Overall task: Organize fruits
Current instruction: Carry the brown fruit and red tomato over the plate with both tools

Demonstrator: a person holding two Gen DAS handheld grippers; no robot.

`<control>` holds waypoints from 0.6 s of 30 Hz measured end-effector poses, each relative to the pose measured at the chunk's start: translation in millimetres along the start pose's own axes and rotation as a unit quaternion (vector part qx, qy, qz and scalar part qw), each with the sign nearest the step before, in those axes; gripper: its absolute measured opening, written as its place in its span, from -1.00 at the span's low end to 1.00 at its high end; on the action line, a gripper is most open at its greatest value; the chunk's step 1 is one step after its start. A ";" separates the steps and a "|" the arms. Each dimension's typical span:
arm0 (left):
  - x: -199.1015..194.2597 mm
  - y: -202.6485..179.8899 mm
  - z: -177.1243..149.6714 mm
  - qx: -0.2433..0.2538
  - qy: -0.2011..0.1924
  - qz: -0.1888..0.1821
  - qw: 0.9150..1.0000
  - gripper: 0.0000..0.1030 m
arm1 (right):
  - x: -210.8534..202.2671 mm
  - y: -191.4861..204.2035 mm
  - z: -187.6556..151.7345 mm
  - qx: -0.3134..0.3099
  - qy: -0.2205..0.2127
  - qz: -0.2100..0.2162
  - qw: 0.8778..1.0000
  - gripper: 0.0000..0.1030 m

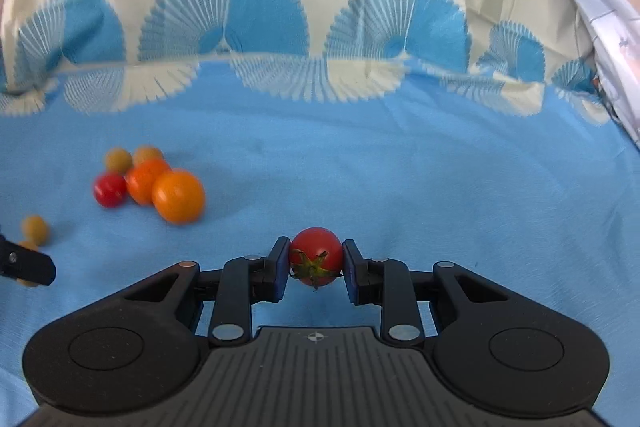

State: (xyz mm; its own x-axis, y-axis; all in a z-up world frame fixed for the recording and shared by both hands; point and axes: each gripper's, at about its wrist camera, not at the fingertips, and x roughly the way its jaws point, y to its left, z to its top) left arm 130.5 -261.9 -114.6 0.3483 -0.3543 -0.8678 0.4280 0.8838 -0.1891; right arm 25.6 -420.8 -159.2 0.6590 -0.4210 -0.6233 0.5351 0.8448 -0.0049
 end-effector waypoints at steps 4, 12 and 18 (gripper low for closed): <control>-64.0 5.3 -18.8 0.018 -0.032 -0.001 0.999 -0.45 | -65.3 12.9 3.0 -0.005 -0.018 0.042 0.999 -0.44; -165.3 54.4 -83.4 0.016 -0.059 0.032 0.998 -0.45 | -183.8 74.7 -11.5 -0.055 -0.004 0.153 0.987 -0.44; -219.9 103.9 -129.1 -0.020 -0.075 0.065 0.995 -0.45 | -239.5 128.6 -16.9 -0.074 0.008 0.225 0.972 -0.44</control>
State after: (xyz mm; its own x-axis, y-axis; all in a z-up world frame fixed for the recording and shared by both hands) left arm -9.3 -52.7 -2.8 0.5205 -0.2748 -0.8084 0.3379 0.9358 -0.1006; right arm -72.3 -205.8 -23.8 0.7991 0.0058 -0.6011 0.1122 0.9810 0.1586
